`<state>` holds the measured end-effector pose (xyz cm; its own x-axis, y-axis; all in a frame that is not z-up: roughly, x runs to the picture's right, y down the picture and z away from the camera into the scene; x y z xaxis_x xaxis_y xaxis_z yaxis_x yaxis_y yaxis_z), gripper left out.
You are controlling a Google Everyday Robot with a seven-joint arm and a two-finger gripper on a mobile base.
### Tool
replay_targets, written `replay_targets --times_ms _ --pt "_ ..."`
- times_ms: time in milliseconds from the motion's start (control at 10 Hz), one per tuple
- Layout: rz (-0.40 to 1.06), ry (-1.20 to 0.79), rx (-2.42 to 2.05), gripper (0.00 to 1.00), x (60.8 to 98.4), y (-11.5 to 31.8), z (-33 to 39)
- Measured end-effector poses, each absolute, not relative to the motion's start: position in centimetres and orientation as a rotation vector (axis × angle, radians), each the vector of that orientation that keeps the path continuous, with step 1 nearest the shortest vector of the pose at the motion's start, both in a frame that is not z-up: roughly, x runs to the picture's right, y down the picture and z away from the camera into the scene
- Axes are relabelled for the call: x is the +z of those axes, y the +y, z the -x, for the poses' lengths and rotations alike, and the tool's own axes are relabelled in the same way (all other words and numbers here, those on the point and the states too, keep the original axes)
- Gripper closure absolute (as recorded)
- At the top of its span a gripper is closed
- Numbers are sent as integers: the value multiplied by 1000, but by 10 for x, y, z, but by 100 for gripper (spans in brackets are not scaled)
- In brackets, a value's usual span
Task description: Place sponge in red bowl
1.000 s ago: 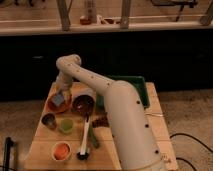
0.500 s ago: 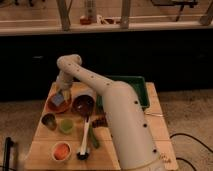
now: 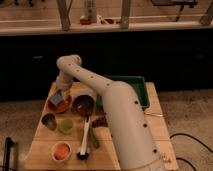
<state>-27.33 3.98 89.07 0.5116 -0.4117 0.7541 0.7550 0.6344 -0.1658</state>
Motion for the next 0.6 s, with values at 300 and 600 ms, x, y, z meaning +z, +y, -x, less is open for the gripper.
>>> replay_targets --times_ms 300,600 --pt "521 -740 -741 20 890 40 273" --pt "520 -740 -742 20 889 38 273"
